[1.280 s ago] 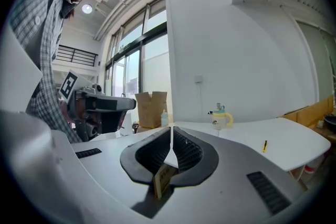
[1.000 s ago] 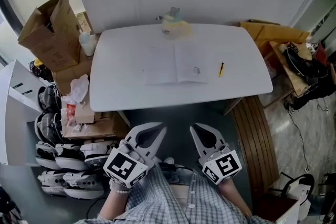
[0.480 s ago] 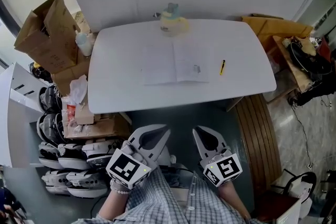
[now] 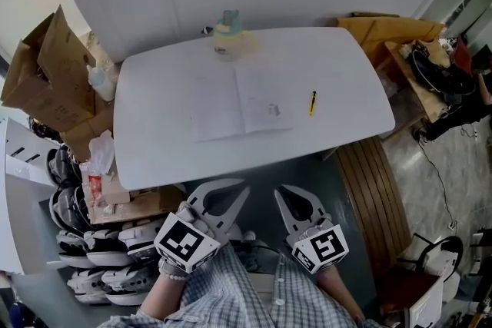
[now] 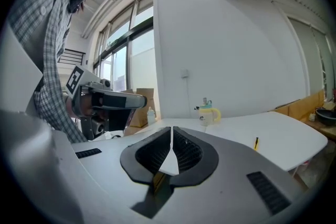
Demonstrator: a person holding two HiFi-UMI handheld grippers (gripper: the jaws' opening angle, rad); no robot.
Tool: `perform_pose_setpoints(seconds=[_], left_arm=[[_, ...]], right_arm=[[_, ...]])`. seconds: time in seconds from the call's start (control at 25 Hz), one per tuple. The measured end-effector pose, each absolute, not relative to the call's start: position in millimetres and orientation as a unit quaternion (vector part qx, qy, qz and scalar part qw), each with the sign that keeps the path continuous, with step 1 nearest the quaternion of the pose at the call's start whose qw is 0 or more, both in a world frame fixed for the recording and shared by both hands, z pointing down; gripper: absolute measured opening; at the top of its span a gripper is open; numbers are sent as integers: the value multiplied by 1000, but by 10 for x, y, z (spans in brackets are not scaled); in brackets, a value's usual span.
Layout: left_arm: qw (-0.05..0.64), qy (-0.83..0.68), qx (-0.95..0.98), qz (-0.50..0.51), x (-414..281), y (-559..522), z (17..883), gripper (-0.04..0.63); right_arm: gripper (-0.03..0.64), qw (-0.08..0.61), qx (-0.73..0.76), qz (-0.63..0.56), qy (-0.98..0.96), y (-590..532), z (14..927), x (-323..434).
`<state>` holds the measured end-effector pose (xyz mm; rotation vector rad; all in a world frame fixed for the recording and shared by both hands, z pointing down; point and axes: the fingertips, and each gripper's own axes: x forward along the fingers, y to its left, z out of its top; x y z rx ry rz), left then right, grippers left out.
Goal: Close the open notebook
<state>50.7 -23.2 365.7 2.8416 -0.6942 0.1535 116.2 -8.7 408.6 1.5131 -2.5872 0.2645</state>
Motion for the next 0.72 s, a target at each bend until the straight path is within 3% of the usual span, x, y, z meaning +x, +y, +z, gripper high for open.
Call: perform_pose_setpoints(seconds=[0.72], left_arm=[[68,-237,969,13,57,-1162,3391,6]], right_arm=[[28,55,525,56,-848,-988,3857,840]])
